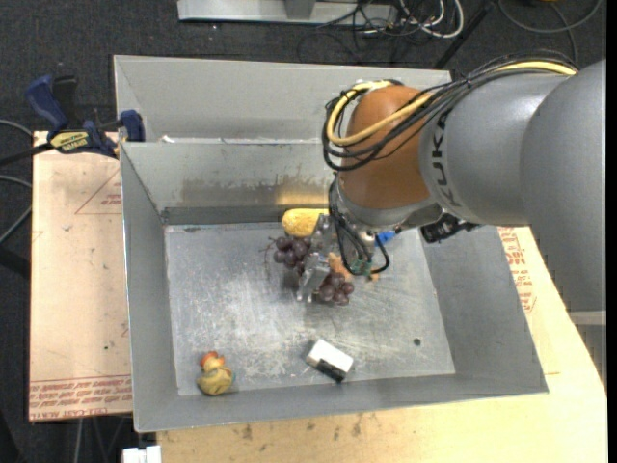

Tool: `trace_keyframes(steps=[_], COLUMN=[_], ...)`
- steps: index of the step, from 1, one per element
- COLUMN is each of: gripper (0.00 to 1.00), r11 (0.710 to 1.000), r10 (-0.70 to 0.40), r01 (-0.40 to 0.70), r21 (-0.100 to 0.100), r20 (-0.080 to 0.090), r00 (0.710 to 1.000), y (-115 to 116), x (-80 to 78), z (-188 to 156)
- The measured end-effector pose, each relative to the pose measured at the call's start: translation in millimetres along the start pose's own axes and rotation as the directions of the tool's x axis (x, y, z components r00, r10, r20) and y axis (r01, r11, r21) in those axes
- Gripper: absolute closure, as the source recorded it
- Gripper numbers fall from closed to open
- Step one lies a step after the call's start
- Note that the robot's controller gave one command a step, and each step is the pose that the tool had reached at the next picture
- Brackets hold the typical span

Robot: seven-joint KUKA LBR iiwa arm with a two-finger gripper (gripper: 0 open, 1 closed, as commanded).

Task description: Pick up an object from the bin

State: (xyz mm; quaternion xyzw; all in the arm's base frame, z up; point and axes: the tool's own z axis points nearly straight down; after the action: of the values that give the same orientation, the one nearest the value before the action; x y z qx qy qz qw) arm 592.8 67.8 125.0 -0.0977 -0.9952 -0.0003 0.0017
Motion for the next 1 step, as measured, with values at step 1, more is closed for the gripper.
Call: trace_keyframes(steps=[1], gripper=[1.00], r11=[1.000], r10=[0.000], r01=[0.000], r21=[-0.002], r20=[0.007], r00=[1.000], y=[0.3], x=[-1.3], z=[-16.1])
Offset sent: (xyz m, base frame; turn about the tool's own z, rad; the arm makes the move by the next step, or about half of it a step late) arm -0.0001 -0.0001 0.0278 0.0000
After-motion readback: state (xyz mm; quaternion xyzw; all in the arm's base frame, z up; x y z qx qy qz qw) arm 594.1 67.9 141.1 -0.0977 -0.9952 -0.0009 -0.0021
